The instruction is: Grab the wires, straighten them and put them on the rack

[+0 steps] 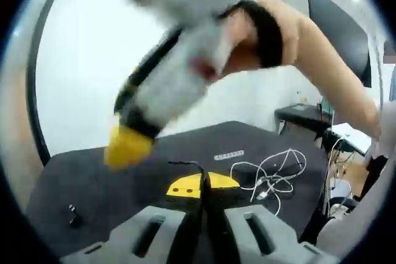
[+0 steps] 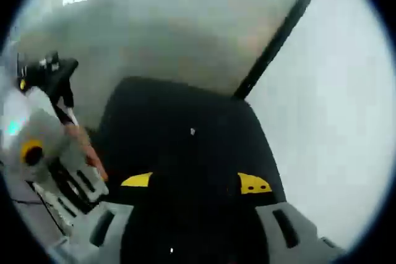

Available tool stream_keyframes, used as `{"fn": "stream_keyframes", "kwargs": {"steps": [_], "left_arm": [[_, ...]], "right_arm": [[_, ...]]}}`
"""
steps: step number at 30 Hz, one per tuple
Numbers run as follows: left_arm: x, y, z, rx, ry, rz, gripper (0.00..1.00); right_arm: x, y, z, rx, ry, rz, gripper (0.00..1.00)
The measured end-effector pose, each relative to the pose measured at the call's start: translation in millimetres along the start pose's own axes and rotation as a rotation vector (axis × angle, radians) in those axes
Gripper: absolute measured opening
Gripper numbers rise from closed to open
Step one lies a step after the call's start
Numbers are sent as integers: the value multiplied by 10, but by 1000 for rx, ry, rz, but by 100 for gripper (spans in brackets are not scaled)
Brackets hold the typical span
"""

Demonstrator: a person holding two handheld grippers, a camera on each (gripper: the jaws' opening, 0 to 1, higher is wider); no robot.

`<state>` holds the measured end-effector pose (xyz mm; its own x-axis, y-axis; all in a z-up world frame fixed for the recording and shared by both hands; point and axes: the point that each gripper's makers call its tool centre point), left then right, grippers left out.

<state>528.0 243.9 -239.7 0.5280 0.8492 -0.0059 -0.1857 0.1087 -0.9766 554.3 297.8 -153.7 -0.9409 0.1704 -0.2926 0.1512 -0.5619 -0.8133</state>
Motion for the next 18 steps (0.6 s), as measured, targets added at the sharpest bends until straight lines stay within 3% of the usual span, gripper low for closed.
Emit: {"fn": "stream_keyframes", "kwargs": {"steps": [2,3,5,6,8,10,11,13,15,16,18], "left_arm": [[27,-226,89,-70,-9,4,0],[26,-455,189,-132,-18,-8,0],[34,-873,364,-244,-55,-59,0],[46,-1080,446,-287,-67,-66,0],[11,-1516,590,-378,-51,-26,0],[-117,-1829,695,-447,-22,-26,0],[-136,-1897,704,-437,-25,-24,0],[-227,-2026,716,-451,-24,-62,0],[-252,-2142,747,-487,-10,-40,0],[-277,-2169,770,-494,-3,-34,0],[-269,-2175,806,-504,-36,-54,0]], "right_arm": [[-84,-247,481,-209,17,-37,41],[-87,-284,734,-305,30,-40,41],[9,-87,1141,-399,34,-31,41],[46,-31,1216,-431,36,-39,41],[301,199,1286,-489,-18,53,41],[386,562,1109,-387,-86,-2,44],[456,725,1034,-364,-95,35,47],[315,1110,752,-235,14,38,48],[270,1302,596,-177,48,31,47],[252,1430,528,-136,67,31,40],[94,1560,485,-94,141,147,9]]}}
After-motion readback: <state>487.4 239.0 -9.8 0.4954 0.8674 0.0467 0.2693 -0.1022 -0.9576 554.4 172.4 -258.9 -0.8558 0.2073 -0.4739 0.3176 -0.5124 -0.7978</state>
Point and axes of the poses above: the point that each gripper's makers call its tool centre point, and the gripper's own axes: z roughly backward along the fingers, x roughly to its left, y roughly out of its underside, and after that the axes turned 1 degree about x, right-handed
